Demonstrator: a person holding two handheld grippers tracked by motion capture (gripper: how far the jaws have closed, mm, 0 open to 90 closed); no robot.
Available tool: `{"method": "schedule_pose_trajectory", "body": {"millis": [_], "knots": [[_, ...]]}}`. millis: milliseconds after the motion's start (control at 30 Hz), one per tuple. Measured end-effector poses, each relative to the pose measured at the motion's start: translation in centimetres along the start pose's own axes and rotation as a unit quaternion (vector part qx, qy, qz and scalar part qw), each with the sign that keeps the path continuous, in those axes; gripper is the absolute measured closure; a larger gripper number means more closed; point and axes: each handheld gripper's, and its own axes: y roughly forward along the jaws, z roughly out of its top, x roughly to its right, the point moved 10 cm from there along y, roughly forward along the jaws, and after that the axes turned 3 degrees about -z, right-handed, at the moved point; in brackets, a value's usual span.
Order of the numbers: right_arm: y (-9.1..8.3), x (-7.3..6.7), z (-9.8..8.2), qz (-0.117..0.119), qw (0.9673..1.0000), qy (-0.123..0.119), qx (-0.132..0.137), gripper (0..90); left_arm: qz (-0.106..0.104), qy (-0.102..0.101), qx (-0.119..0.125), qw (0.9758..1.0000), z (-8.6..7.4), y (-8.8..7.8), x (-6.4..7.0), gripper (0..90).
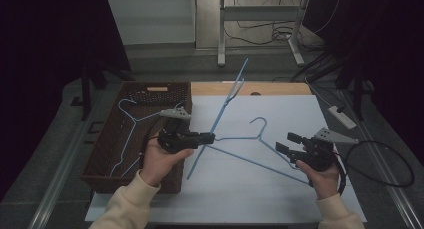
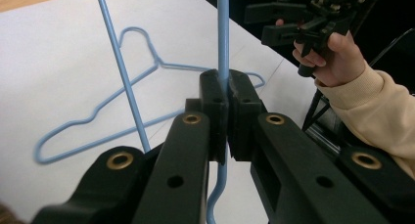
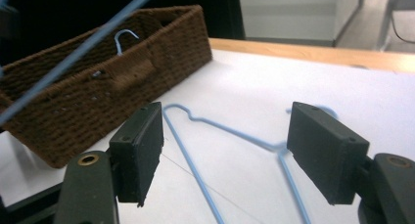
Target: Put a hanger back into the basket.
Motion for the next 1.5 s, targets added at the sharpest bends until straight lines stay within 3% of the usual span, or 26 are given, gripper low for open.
{"method": "schedule_pose_trajectory", "body": {"millis": [67,300,467,933,1200,1500], "knots": [[-0.3,0.4,-0.3,-0.003,1.0,0.006,0.0,29.9,0.003,0.002,0.002,1.0,0.1,-0.8,-0.4,87.4],[-0.7,1.1,-1.8,-0.021,0.9995,-0.016,-0.018,29.5,0.019,-0.003,0.012,0.9998,0.3,-3.5,-1.9,87.4],[-0.7,1.7,-3.0,-0.03,0.9989,-0.017,-0.032,29.1,0.025,-0.005,0.019,0.9995,0.4,-5.4,-2.9,87.4],[-0.7,2.2,-4.0,-0.042,0.9979,-0.022,-0.045,28.7,0.054,-0.006,0.017,0.9984,-1.8,-10.3,-6.4,87.4],[-0.4,2.2,-4.1,-0.044,0.9974,-0.026,-0.05,28.7,0.065,-0.011,0.004,0.9978,-3.5,-12.0,-9.0,87.5],[-0.3,2.3,-4.2,-0.047,0.9975,-0.021,-0.049,28.7,0.081,-0.017,-0.028,0.9962,-5.4,-12.5,-11.2,87.5]]}}
